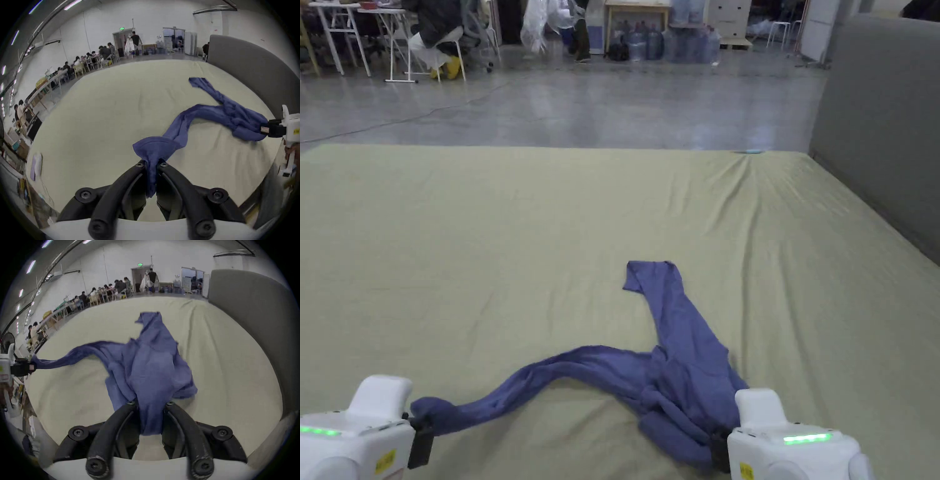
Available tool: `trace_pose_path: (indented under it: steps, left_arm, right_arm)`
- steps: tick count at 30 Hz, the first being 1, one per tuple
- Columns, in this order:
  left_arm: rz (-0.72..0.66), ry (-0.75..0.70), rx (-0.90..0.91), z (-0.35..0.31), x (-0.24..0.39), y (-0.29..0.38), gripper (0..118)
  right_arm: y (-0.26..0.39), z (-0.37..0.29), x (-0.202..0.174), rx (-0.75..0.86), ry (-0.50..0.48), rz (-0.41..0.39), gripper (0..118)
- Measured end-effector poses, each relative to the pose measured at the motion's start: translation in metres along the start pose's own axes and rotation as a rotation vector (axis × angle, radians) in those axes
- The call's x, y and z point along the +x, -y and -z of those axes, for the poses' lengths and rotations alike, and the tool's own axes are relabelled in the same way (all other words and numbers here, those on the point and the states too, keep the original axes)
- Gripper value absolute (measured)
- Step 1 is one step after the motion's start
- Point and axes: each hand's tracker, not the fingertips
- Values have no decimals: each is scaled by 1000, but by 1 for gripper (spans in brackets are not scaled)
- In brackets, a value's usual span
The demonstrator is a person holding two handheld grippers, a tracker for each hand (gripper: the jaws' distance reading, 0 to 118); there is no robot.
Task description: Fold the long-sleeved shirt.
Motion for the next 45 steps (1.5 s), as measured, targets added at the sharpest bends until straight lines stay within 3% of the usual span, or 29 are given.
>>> trace_pose_path:
  steps: [3,4,5,6,7,8,9,13,14,15,16,17,20,24,25,26,27,28,29,34,35,37,39,40,41,45]
  left_arm:
    - [-50,31,-9,3,-3,17,1]
    - [-58,36,8,-2,-1,19,3]
    - [-62,39,46,-7,0,18,13]
    - [-60,25,95,-13,1,15,53]
    - [-58,38,126,-19,3,12,96]
    - [-55,58,164,-27,9,9,118]
    - [-59,113,305,-44,12,2,115]
    - [-9,96,249,-64,46,-14,109]
    - [7,106,252,-68,55,-16,92]
    - [37,121,273,-70,65,-18,33]
    - [54,130,281,-63,70,-19,0]
    - [61,106,246,-57,78,-20,0]
    - [89,243,190,-43,107,-32,0]
    - [117,389,162,-3,154,-46,0]
    - [132,380,147,10,165,-48,5]
    - [151,370,114,28,180,-51,34]
    - [159,360,53,46,193,-51,86]
    - [150,351,40,59,203,-52,104]
    - [153,360,3,72,214,-51,105]
    - [111,306,-104,112,252,-43,101]
    - [108,296,-96,118,259,-43,95]
    - [106,327,-92,124,265,-44,67]
    - [106,313,-69,121,275,-42,49]
    - [126,316,-66,116,276,-44,33]
    - [136,338,-49,110,276,-46,10]
    - [158,306,-6,90,264,-49,8]
  right_arm:
    - [8,9,6,-5,1,11,19]
    - [6,5,7,22,2,25,24]
    - [1,-2,7,40,-1,22,34]
    - [-5,-12,6,62,11,20,59]
    - [-11,-24,8,107,26,21,77]
    - [-16,-39,9,170,20,19,86]
    - [-20,-53,9,235,20,12,87]
    - [-32,-88,11,332,92,-7,85]
    - [-33,-91,12,328,102,6,78]
    - [-33,-93,15,334,114,20,42]
    - [-33,-93,17,336,115,20,0]
    - [-34,-88,19,323,124,26,0]
    - [-38,-88,29,264,70,42,0]
    - [-37,-81,38,273,85,53,0]
    - [-37,-80,39,267,87,55,0]
    - [-36,-78,42,260,85,65,0]
    - [-33,-75,44,253,77,78,0]
    - [-33,-74,46,245,72,87,0]
    - [-32,-73,48,236,72,94,0]
    - [-26,-64,59,205,82,107,0]
    - [-25,-61,59,201,84,106,0]
    - [-25,-60,63,191,88,105,0]
    - [-25,-56,66,187,93,106,0]
    - [-27,-55,69,185,95,109,0]
    - [-32,-53,72,182,97,113,0]
    - [-67,-35,79,209,78,110,3]
